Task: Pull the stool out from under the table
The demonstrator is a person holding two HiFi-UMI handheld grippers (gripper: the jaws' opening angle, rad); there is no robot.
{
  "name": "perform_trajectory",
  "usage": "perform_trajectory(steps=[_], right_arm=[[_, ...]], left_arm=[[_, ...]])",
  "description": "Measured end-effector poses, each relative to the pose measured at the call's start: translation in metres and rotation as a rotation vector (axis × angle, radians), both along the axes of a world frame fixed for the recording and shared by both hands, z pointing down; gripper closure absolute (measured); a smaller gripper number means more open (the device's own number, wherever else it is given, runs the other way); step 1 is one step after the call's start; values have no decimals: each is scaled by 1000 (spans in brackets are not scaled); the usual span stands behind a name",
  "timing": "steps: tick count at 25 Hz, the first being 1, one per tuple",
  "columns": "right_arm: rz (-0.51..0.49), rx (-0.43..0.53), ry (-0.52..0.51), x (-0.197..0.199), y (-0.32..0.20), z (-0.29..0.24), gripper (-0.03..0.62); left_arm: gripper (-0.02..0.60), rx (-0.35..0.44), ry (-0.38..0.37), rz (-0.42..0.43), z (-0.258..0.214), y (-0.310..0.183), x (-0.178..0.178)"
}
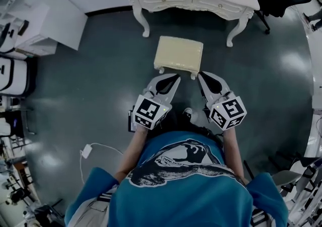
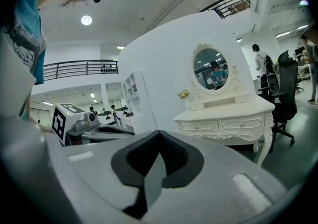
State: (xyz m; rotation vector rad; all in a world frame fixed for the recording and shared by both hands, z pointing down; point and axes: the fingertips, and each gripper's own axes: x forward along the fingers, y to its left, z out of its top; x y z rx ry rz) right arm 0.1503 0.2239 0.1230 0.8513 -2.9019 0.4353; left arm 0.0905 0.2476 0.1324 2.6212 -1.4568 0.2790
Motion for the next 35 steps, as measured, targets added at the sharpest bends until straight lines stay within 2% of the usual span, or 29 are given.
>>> perform_trajectory(steps=[8, 14, 35], right_arm=[[-29, 21, -4, 11, 7, 2, 595], [-50, 53, 1, 14, 1, -4, 594], [-75, 71, 43, 16, -5, 1, 594]], left_arm=[[569, -27, -27, 31, 7, 12, 26], [569, -16, -49, 40, 1, 5, 36], [569, -23, -54, 49, 0, -8, 45]])
